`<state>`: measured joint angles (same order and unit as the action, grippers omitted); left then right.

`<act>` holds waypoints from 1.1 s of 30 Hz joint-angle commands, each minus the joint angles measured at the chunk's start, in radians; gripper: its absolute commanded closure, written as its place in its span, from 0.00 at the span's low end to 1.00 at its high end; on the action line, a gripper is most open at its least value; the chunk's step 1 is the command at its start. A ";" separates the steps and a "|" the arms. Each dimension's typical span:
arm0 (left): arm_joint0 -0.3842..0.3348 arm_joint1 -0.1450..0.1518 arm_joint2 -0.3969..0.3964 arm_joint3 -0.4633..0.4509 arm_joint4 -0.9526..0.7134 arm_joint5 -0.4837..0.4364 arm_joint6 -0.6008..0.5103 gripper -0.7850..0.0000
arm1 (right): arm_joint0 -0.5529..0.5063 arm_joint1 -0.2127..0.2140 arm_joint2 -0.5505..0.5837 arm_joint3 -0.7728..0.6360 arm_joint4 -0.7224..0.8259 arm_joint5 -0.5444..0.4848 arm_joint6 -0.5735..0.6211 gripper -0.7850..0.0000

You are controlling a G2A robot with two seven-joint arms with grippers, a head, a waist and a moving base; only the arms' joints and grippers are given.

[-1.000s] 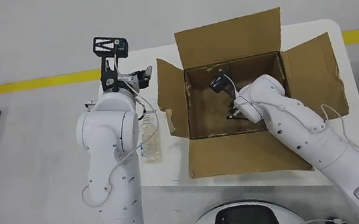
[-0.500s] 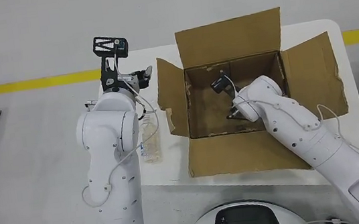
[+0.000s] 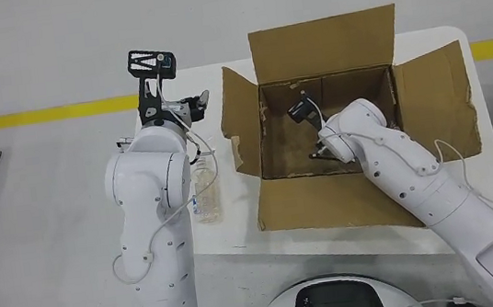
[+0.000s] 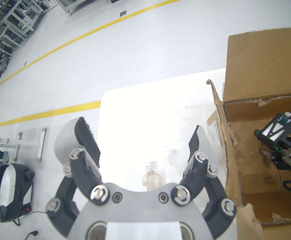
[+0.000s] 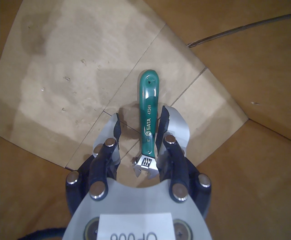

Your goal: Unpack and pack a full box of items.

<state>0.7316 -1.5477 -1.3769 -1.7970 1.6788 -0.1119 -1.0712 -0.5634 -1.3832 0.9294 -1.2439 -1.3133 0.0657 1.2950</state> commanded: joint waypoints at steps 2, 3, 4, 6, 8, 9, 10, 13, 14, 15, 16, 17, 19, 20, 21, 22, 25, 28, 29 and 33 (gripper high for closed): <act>0.000 0.000 0.000 0.000 0.000 0.000 0.000 0.00 | -0.003 0.002 0.016 -0.016 -0.004 -0.009 0.005 0.50; 0.000 0.000 0.000 0.000 0.000 0.000 0.000 0.00 | -0.005 0.003 0.018 -0.023 -0.009 -0.012 0.008 0.51; 0.000 0.000 0.000 0.000 0.000 0.000 0.000 0.00 | -0.007 0.003 0.020 -0.028 -0.013 -0.016 0.011 0.51; 0.000 0.000 0.000 0.000 0.000 0.000 0.000 0.00 | -0.010 0.004 0.025 -0.035 -0.023 -0.021 0.016 0.53; 0.000 0.000 0.000 0.000 0.000 0.000 0.000 0.00 | -0.016 0.005 0.033 -0.032 -0.026 -0.023 0.017 0.58; 0.000 0.000 0.000 0.000 0.000 0.000 0.000 0.00 | -0.018 0.005 0.036 -0.029 -0.028 -0.024 0.018 0.58; 0.000 0.000 0.000 0.000 0.000 0.000 0.000 0.00 | -0.019 0.005 0.037 -0.025 -0.032 -0.025 0.019 0.60; 0.000 0.000 0.000 0.000 0.000 0.000 0.000 0.00 | -0.023 0.003 0.040 -0.017 -0.037 -0.025 0.019 0.64; 0.000 0.000 0.000 0.000 0.000 0.000 0.000 0.00 | -0.024 0.003 0.041 -0.015 -0.037 -0.024 0.019 0.64; 0.000 0.000 0.000 0.000 0.000 0.000 0.000 0.00 | -0.025 0.002 0.042 -0.014 -0.037 -0.024 0.019 0.64; 0.000 0.000 0.000 0.000 0.000 0.000 0.000 0.00 | -0.025 0.001 0.044 -0.013 -0.035 -0.024 0.018 0.64; 0.000 0.000 0.000 0.000 0.000 0.000 0.000 0.00 | -0.026 0.001 0.045 -0.011 -0.036 -0.025 0.018 0.64; 0.000 0.000 0.000 0.000 0.000 0.000 0.000 0.00 | -0.027 -0.001 0.046 -0.007 -0.035 -0.028 0.019 0.64; 0.000 0.000 0.000 0.000 0.000 0.000 0.000 0.00 | -0.027 -0.001 0.047 -0.005 -0.034 -0.030 0.018 0.64; 0.000 0.000 0.000 0.000 0.000 0.000 0.000 0.00 | -0.027 -0.002 0.047 -0.002 -0.035 -0.031 0.018 0.64; 0.000 0.000 0.000 0.000 0.000 0.000 0.000 0.00 | -0.027 -0.003 0.048 0.001 -0.034 -0.031 0.017 0.65; 0.000 0.000 0.000 0.000 0.000 0.000 0.000 0.00 | -0.027 -0.005 0.047 0.012 -0.036 -0.034 0.015 0.65; 0.000 0.000 0.000 0.000 0.000 0.000 0.000 0.00 | -0.027 -0.008 0.049 0.022 -0.037 -0.034 0.013 0.69; 0.000 0.000 0.000 0.000 0.000 0.000 0.000 0.00 | -0.027 -0.008 0.049 0.024 -0.038 -0.033 0.013 0.70; 0.000 0.000 0.000 0.000 0.000 0.000 0.000 0.00 | -0.029 -0.011 0.049 0.034 -0.042 -0.032 0.011 0.81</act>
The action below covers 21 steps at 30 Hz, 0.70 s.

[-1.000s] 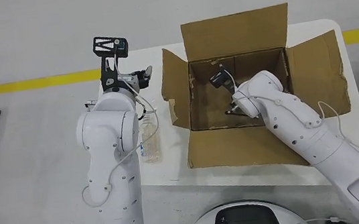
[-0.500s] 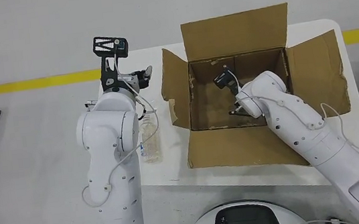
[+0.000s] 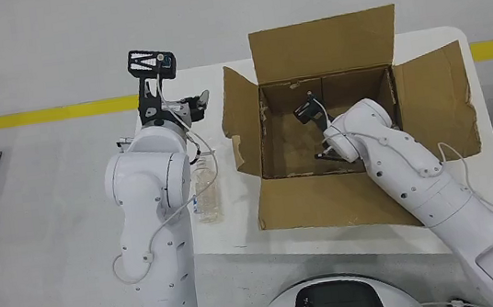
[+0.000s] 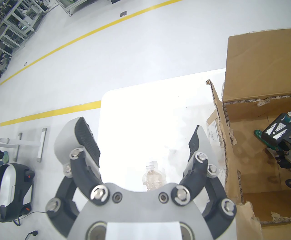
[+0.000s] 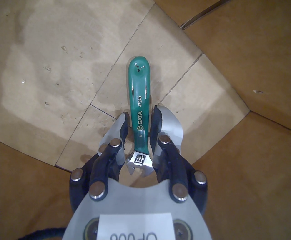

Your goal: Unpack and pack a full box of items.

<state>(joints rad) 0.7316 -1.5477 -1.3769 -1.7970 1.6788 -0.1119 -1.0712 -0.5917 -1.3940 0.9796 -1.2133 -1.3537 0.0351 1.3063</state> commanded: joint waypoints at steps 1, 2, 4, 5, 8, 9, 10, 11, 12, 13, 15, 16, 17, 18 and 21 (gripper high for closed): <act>0.000 0.000 0.000 0.000 0.000 0.000 0.000 0.00 | 0.000 -0.002 -0.001 0.005 -0.001 -0.002 -0.002 0.81; 0.000 0.000 0.000 0.000 0.000 0.000 0.000 0.00 | 0.000 -0.003 -0.001 0.007 0.000 -0.002 -0.003 0.82; 0.000 0.000 0.000 0.000 0.000 0.000 0.000 0.00 | 0.001 -0.004 -0.001 0.011 -0.002 -0.001 -0.003 0.92; 0.000 0.000 0.000 0.000 0.000 0.000 0.000 0.00 | 0.002 -0.005 0.000 0.010 -0.001 0.001 -0.004 1.00; 0.000 0.000 0.000 0.000 0.000 0.000 0.000 0.00 | 0.003 -0.008 0.002 0.010 -0.002 0.000 -0.003 1.00; 0.000 0.000 0.000 0.000 0.000 0.000 0.000 0.00 | 0.003 -0.008 0.001 0.011 -0.005 -0.001 -0.005 1.00; 0.000 0.000 0.000 0.000 0.000 0.000 0.000 0.00 | 0.003 -0.009 0.002 0.013 -0.004 0.000 -0.007 1.00; 0.000 0.000 0.000 0.000 0.000 0.000 0.000 0.00 | 0.003 -0.010 0.002 0.016 -0.003 -0.001 -0.009 1.00; 0.000 0.000 0.000 0.000 0.000 0.000 0.000 0.00 | 0.003 -0.011 0.003 0.017 -0.003 -0.001 -0.011 1.00; 0.000 0.000 0.000 0.000 0.000 0.000 0.000 0.00 | 0.002 -0.012 0.004 0.017 0.000 0.000 -0.016 1.00; 0.000 0.000 0.000 0.000 0.000 0.000 0.000 0.00 | 0.001 -0.013 0.006 0.011 -0.001 0.004 -0.020 1.00; 0.000 0.000 0.000 0.000 0.000 0.000 0.000 0.00 | -0.001 -0.013 0.008 0.005 0.000 0.005 -0.020 1.00; 0.000 0.000 0.000 0.000 0.000 0.000 0.000 0.00 | -0.002 -0.013 0.011 -0.005 -0.003 0.007 -0.021 1.00; 0.000 0.000 0.000 0.000 0.000 0.000 0.000 0.00 | -0.004 -0.012 0.016 -0.017 -0.008 0.013 -0.022 1.00; 0.000 0.000 0.000 0.000 0.000 0.000 0.000 0.00 | -0.020 -0.009 0.036 -0.066 -0.017 0.020 -0.013 1.00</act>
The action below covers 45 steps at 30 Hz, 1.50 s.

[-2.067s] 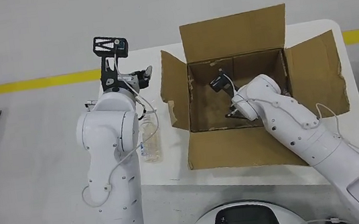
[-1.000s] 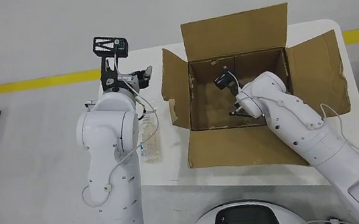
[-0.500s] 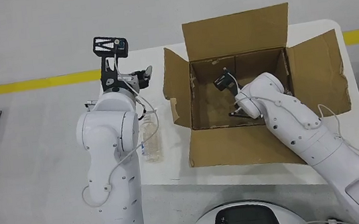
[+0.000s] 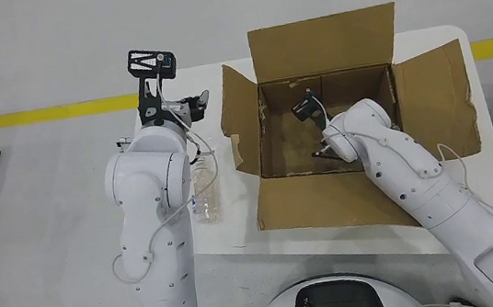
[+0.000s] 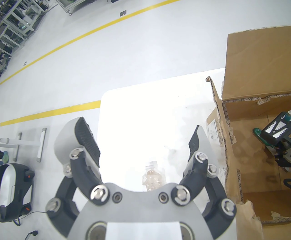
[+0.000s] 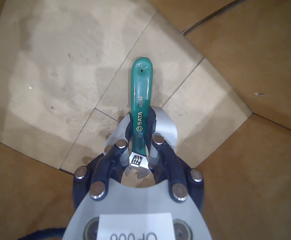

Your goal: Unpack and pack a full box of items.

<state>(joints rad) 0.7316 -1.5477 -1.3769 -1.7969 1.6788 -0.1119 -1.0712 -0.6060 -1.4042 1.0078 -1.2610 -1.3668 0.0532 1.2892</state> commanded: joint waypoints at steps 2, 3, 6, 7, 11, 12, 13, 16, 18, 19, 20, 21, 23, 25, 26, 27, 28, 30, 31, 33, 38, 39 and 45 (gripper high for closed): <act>0.000 0.000 0.000 0.000 0.000 0.000 0.000 0.00 | -0.018 0.006 0.025 -0.057 -0.015 0.005 0.012 1.00; 0.000 0.000 0.000 0.000 0.000 0.000 0.000 0.00 | -0.026 0.008 0.033 -0.076 -0.021 0.004 0.018 1.00; 0.000 0.000 0.000 0.000 0.000 0.000 0.000 0.00 | -0.055 0.015 0.064 -0.147 -0.025 0.008 0.026 1.00; 0.000 0.000 0.000 0.000 0.000 0.000 0.000 0.00 | -0.065 0.017 0.075 -0.174 -0.027 0.010 0.030 1.00; 0.000 0.000 0.000 0.000 0.000 0.000 0.000 0.00 | -0.106 0.028 0.145 -0.294 0.000 0.003 0.032 1.00; 0.000 0.000 0.000 0.000 0.000 0.000 0.000 0.00 | -0.115 0.032 0.168 -0.328 -0.002 0.002 0.030 1.00; 0.000 0.000 0.000 0.000 0.000 0.000 0.000 0.00 | -0.127 0.036 0.191 -0.362 0.001 0.000 0.030 1.00; 0.000 0.000 0.000 0.000 0.000 0.000 0.000 0.00 | -0.166 0.047 0.283 -0.487 0.042 -0.002 0.028 1.00; 0.000 0.000 0.000 0.000 0.000 0.000 0.000 0.00 | -0.197 0.056 0.358 -0.570 0.064 -0.004 0.031 1.00; 0.000 0.000 0.000 0.000 0.000 0.000 0.000 0.00 | -0.212 0.060 0.398 -0.616 0.084 -0.004 0.028 1.00; 0.000 0.000 0.000 0.000 0.000 0.000 0.000 0.00 | -0.230 0.064 0.435 -0.655 0.104 -0.007 0.027 1.00; 0.000 0.000 0.000 0.000 0.000 0.000 0.000 0.00 | -0.249 0.067 0.475 -0.696 0.134 -0.007 0.021 1.00; 0.000 0.000 0.000 0.000 0.000 0.000 0.000 0.00 | -0.286 0.073 0.552 -0.765 0.203 -0.019 0.007 1.00; 0.000 0.000 0.000 0.000 0.000 0.000 0.000 0.00 | -0.320 0.079 0.632 -0.817 0.247 -0.024 -0.008 1.00; 0.000 0.000 0.000 0.000 0.000 0.000 0.000 0.00 | -0.336 0.082 0.669 -0.843 0.269 -0.025 -0.017 1.00; 0.000 0.000 0.000 0.000 0.000 0.000 0.000 0.00 | -0.353 0.084 0.703 -0.870 0.291 -0.023 -0.023 1.00; 0.000 0.000 0.000 0.000 0.000 0.000 0.000 0.00 | -0.372 0.086 0.735 -0.897 0.306 -0.022 -0.027 1.00; 0.000 0.000 0.000 0.000 0.000 0.000 0.000 0.00 | -0.407 0.092 0.802 -0.946 0.311 -0.019 -0.039 1.00; 0.000 0.000 0.000 0.000 0.000 0.000 0.000 0.00 | -0.425 0.094 0.831 -0.967 0.315 -0.013 -0.040 1.00; 0.000 0.000 0.000 0.000 0.000 0.000 0.000 0.00 | -0.462 0.098 0.883 -1.010 0.318 -0.002 -0.035 1.00; 0.000 0.000 0.000 0.000 0.000 0.000 0.000 0.00 | -0.547 0.107 1.002 -1.069 0.308 0.034 0.001 1.00; 0.000 0.000 0.000 0.000 0.000 0.000 0.000 0.00 | -0.564 0.108 1.024 -1.070 0.310 0.044 0.007 1.00; 0.000 0.000 0.000 0.000 0.000 0.000 0.000 0.00 | -0.677 0.114 1.100 -1.014 0.298 0.061 0.060 1.00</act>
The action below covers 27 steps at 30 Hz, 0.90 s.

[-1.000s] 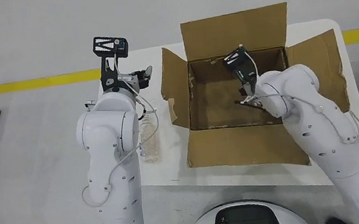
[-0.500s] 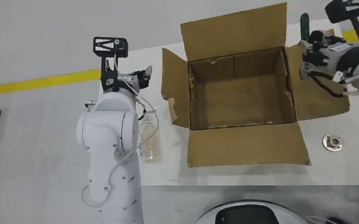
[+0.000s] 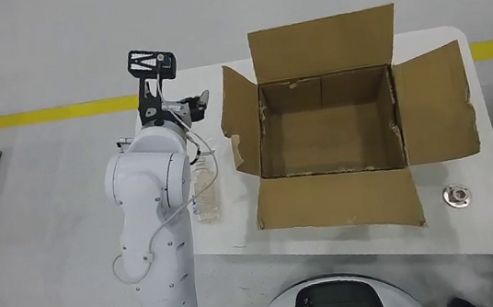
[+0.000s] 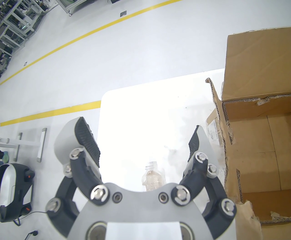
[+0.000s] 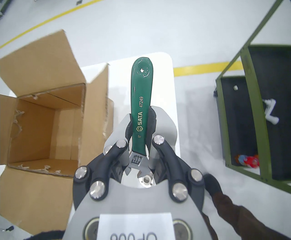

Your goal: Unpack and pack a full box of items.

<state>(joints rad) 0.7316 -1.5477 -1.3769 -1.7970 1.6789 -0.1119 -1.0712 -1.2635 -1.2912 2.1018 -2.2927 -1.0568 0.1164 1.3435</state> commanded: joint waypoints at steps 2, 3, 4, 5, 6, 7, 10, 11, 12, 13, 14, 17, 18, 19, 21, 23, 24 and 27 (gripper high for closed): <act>0.000 0.000 0.000 0.000 0.000 0.000 0.000 0.00 | -0.051 0.004 -0.009 0.063 -0.031 -0.009 0.026 1.00; 0.000 0.000 0.000 0.000 0.000 0.000 0.000 0.00 | -0.060 0.005 -0.016 0.084 -0.040 -0.009 0.025 1.00; 0.000 0.000 0.000 0.000 0.000 0.000 0.000 0.00 | -0.074 0.007 -0.027 0.114 -0.065 -0.017 0.032 1.00; 0.000 0.000 0.000 0.000 0.000 0.000 0.000 0.00 | -0.078 0.008 -0.039 0.135 -0.083 -0.017 0.031 1.00; 0.000 0.000 0.000 0.000 0.000 0.000 0.000 0.00 | -0.084 0.009 -0.053 0.158 -0.099 -0.019 0.029 1.00; 0.000 0.000 0.000 0.000 0.000 0.000 0.000 0.00 | -0.089 0.010 -0.069 0.185 -0.105 -0.021 0.030 1.00; 0.000 0.000 0.000 0.000 0.000 0.000 0.000 0.00 | -0.092 0.014 -0.102 0.266 -0.119 -0.041 0.022 1.00; 0.000 0.000 0.000 0.000 0.000 0.000 0.000 0.00 | -0.091 0.014 -0.117 0.286 -0.109 -0.050 0.018 1.00; 0.000 0.000 0.000 0.000 0.000 0.000 0.000 0.00 | -0.093 0.015 -0.128 0.303 -0.104 -0.065 0.008 1.00; 0.000 0.000 0.000 0.000 0.000 0.000 0.000 0.00 | -0.097 0.016 -0.136 0.318 -0.108 -0.073 0.000 1.00; 0.000 0.000 0.000 0.000 0.000 0.000 0.000 0.00 | -0.099 0.017 -0.145 0.331 -0.105 -0.079 -0.002 1.00; 0.000 0.000 0.000 0.000 0.000 0.000 0.000 0.00 | -0.101 0.020 -0.158 0.354 -0.102 -0.088 -0.011 1.00; 0.000 0.000 0.000 0.000 0.000 0.000 0.000 0.00 | -0.101 0.021 -0.161 0.356 -0.101 -0.091 -0.013 1.00; 0.000 0.000 0.000 0.000 0.000 0.000 0.000 0.00 | -0.101 0.023 -0.162 0.356 -0.102 -0.091 -0.013 1.00; 0.000 0.000 0.000 0.000 0.000 0.000 0.000 0.00 | -0.102 0.026 -0.164 0.347 -0.101 -0.096 -0.009 1.00; 0.000 0.000 0.000 0.000 0.000 0.000 0.000 0.00 | -0.103 0.029 -0.163 0.340 -0.098 -0.100 -0.003 1.00; 0.000 0.000 0.000 0.000 0.000 0.000 0.000 0.00 | -0.103 0.030 -0.164 0.338 -0.097 -0.106 0.000 1.00; 0.000 0.000 0.000 0.000 0.000 0.000 0.000 0.00 | -0.103 0.035 -0.171 0.339 -0.104 -0.109 0.010 1.00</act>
<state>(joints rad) 0.7316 -1.5477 -1.3769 -1.7970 1.6788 -0.1119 -1.0712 -1.3667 -1.2580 1.9342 -1.9550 -1.1571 0.0065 1.3504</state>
